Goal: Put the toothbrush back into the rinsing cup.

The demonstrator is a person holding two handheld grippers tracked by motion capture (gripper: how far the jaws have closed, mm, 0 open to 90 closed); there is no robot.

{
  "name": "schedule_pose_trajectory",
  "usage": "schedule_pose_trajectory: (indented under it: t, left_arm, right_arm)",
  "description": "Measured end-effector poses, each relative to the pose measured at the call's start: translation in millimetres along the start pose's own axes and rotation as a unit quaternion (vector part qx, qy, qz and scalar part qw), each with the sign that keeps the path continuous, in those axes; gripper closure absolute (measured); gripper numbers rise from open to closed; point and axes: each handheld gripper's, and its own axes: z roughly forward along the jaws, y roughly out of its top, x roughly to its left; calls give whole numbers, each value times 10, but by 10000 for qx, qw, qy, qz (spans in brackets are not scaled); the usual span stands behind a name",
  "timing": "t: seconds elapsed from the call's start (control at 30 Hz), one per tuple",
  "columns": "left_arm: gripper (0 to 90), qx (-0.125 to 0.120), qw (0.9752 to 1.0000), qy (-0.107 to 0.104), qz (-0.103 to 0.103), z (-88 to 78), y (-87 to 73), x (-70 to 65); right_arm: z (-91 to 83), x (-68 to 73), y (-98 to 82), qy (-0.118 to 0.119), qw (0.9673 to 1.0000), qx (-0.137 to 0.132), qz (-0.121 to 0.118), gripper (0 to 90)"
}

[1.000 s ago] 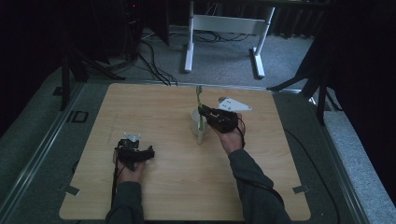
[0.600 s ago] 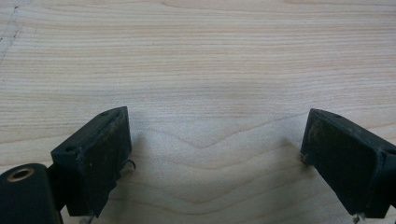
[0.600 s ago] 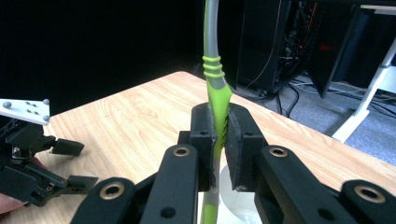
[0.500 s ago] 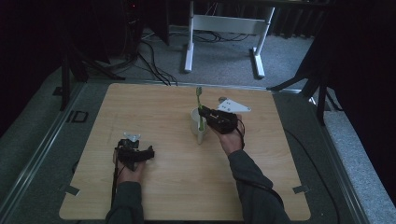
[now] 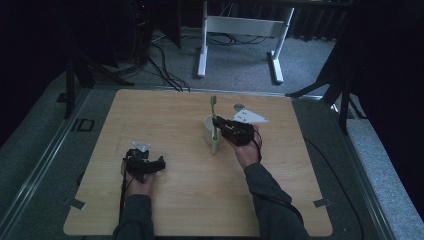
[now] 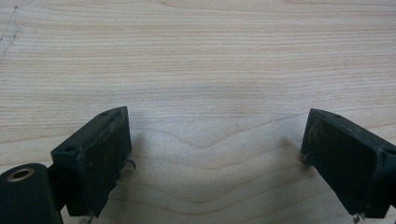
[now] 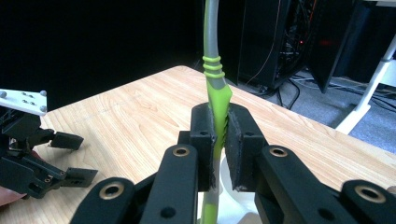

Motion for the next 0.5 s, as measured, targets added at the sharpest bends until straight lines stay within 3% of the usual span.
schedule_pose_trajectory:
  t: [0.5]
  left_arm:
    - [89,0,10000,-3,-1,0,0,0]
  right_arm:
    - [-23,28,-70,-19,9999,117,-86,817]
